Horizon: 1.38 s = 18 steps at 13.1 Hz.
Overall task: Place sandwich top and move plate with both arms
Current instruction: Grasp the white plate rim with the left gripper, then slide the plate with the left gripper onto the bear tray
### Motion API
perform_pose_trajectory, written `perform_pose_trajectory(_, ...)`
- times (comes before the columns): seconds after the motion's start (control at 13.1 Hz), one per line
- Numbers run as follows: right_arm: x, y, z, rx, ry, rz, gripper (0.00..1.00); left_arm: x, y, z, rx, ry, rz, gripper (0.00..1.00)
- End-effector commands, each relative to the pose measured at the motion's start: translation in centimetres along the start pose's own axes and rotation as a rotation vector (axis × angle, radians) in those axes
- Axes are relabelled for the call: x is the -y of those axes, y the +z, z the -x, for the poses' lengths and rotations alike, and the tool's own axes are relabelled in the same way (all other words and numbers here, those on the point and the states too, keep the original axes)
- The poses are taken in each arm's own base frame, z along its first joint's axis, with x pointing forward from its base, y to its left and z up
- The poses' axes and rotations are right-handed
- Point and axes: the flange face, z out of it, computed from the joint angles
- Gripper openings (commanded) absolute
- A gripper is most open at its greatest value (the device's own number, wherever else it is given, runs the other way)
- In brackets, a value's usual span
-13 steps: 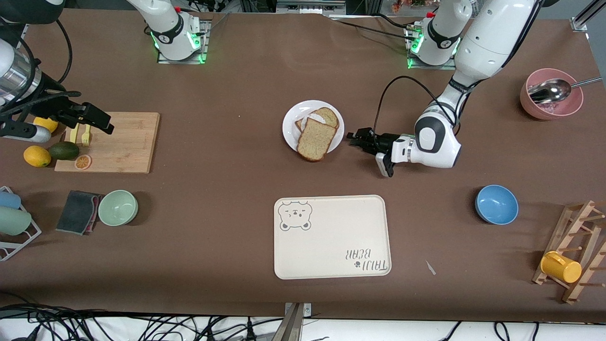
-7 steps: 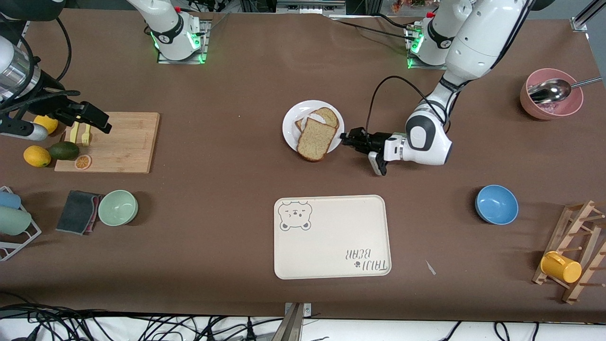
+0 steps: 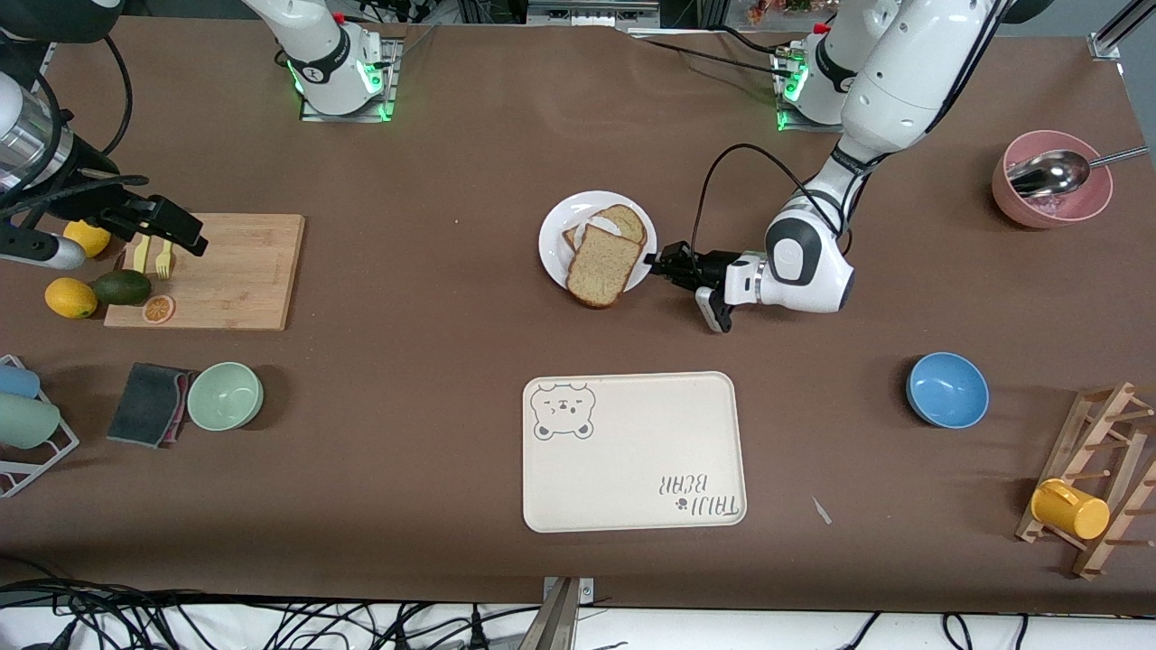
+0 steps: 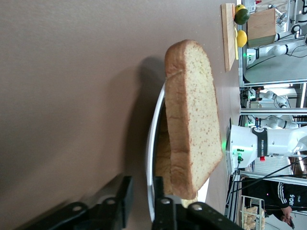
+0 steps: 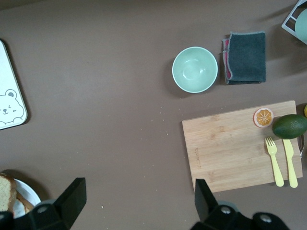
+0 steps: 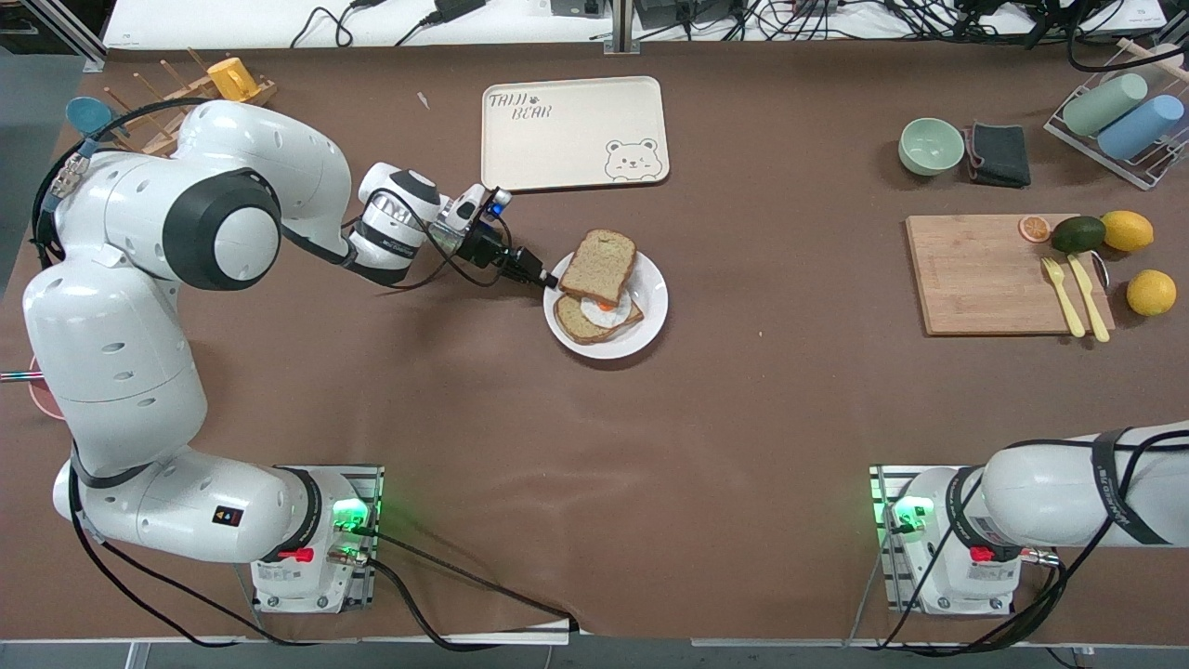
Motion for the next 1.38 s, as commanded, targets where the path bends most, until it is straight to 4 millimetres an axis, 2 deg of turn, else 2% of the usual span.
perform_pose_trajectory(0.0, -0.4, 0.0, -0.5, -0.016, -0.009, 0.036, 1.00, -0.1, 0.4, 0.2, -0.033, 0.024, 0.014, 0.00)
perform_pose_trajectory(0.31, -0.2, 0.1, -0.8, -0.008, 0.000, 0.028, 1.00, -0.3, 0.5, 0.3, -0.029, 0.027, 0.016, 0.00)
perform_pose_trajectory(0.61, 0.2, 0.5, -1.0, -0.008, -0.027, 0.023, 1.00, -1.8, -1.0, -1.1, -0.046, 0.014, 0.029, 0.00)
perform_pose_trajectory(0.84, 0.1, 0.6, -1.0, 0.002, -0.069, 0.023, 1.00, -3.6, -3.2, -4.4, -0.080, -0.001, 0.048, 0.00)
perform_pose_trajectory(1.07, -0.1, 0.4, -0.9, 0.011, -0.078, -0.015, 1.00, -4.5, -5.7, -7.6, -0.124, -0.057, 0.048, 0.00)
perform_pose_trajectory(1.3, 0.1, 0.0, -0.6, 0.005, -0.087, -0.014, 1.00, -4.6, -11.0, -12.3, -0.118, -0.122, -0.031, 0.00)
